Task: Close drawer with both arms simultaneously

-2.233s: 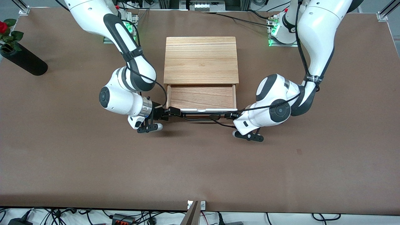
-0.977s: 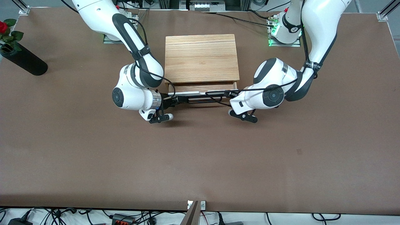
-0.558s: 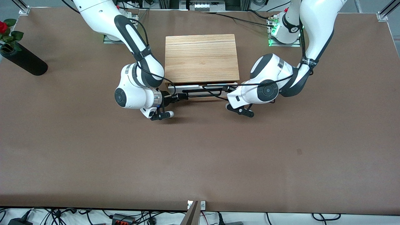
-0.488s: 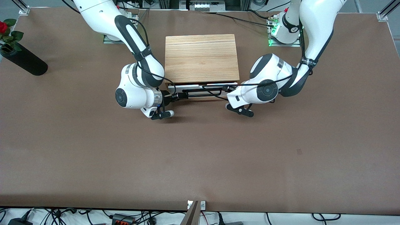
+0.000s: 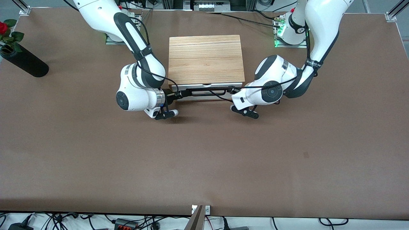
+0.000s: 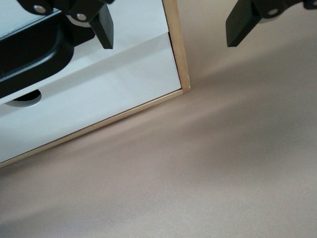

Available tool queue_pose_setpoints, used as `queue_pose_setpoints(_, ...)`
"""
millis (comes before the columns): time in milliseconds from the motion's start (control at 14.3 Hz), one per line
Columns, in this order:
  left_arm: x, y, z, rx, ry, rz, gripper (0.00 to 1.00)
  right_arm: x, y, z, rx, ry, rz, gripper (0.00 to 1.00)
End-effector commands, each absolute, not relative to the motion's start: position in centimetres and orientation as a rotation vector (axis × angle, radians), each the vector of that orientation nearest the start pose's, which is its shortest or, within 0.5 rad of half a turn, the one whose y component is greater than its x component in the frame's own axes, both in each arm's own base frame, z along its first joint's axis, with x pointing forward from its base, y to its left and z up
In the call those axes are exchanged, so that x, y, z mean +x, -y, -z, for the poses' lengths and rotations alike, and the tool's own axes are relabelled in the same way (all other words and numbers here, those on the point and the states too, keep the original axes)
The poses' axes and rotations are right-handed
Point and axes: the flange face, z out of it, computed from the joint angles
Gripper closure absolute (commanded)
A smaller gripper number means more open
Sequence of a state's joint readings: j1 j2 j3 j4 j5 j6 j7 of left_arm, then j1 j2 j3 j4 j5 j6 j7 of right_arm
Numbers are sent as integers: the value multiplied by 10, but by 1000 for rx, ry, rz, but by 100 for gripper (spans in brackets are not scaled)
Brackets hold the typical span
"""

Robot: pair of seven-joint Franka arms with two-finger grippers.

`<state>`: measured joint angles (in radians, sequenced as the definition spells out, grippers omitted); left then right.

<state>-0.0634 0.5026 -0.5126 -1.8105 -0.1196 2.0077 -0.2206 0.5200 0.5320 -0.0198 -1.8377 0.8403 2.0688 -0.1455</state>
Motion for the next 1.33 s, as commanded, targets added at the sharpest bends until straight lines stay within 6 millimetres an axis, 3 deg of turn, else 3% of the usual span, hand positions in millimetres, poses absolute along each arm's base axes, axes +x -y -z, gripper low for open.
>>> queue_pose_setpoints(0,519,321,-292,-3287,-443,-581,0,520,-331,-239,-2482,158,-533,0)
queue_pose_setpoints(349,520,322,-294,-3292,-421,-577,0,521,-331,-239,-2483,160,-531,0)
queue_pose_setpoints(767,537,311,-307,-3321,-382,-530,0,545,-315,-259,-2506,168,-458,0)
queue_pose_setpoints(907,555,303,-325,-3354,-351,-469,0,553,-309,-276,-2570,257,-413,0)
queue_pose_setpoints(1047,579,282,-344,-3389,-306,-391,0,566,-292,-302,-2635,333,-374,0)
queue_pose_setpoints(1256,609,247,-376,-3420,-219,-321,0,591,-241,-343,-2791,447,-379,0)
